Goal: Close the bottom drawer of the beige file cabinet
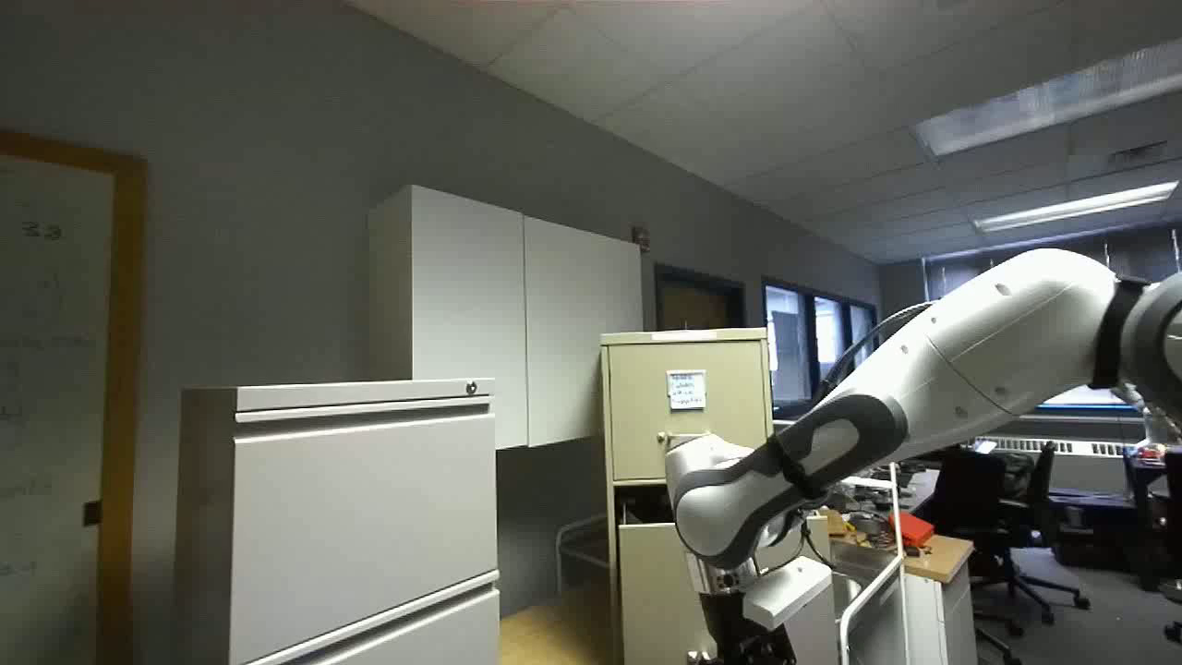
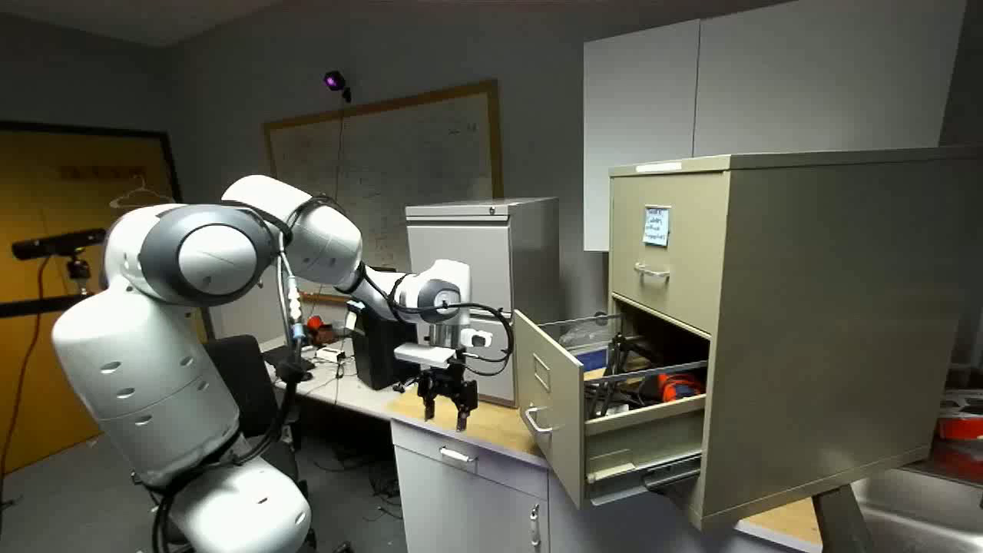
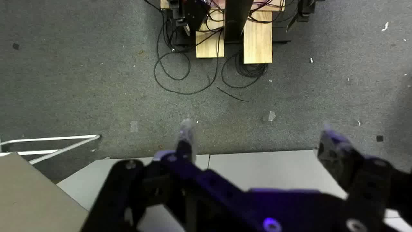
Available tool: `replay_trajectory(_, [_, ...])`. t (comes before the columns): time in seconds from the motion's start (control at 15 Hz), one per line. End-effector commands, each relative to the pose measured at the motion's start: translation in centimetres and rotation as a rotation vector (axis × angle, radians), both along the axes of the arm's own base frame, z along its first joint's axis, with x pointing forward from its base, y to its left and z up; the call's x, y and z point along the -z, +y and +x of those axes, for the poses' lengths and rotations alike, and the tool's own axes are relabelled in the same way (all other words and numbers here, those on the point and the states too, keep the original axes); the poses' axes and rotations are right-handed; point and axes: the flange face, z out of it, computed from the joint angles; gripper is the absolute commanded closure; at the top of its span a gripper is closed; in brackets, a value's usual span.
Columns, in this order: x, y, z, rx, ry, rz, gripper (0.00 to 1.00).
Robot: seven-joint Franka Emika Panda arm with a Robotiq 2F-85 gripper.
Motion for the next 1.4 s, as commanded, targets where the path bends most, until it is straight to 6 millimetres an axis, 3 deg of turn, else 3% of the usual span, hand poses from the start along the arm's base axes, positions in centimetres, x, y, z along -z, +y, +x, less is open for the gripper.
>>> replay_trajectory(0.0, [0.0, 0.0, 0.0, 0.0, 0.0, 0.0, 0.0])
replay_trajectory(0.4, [-0.1, 0.0, 0.2, 0.004, -0.003, -0.009, 0.0])
replay_trajectory(0.87, [-0.5, 1.8, 3.6, -0.113, -0.11, -0.147, 0.0])
replay_trajectory(0.93, [-0.6, 2.3, 4.2, -0.149, -0.129, -0.175, 0.03])
replay_trajectory(1.0, [-0.6, 3.1, 4.9, -0.202, -0.153, -0.223, 0.26])
replay_trajectory(1.13, [-0.2, 4.3, 6.0, -0.29, -0.178, -0.315, 0.3])
replay_trajectory(1.33, [0.6, 5.5, 7.7, -0.407, -0.216, -0.463, 0.54])
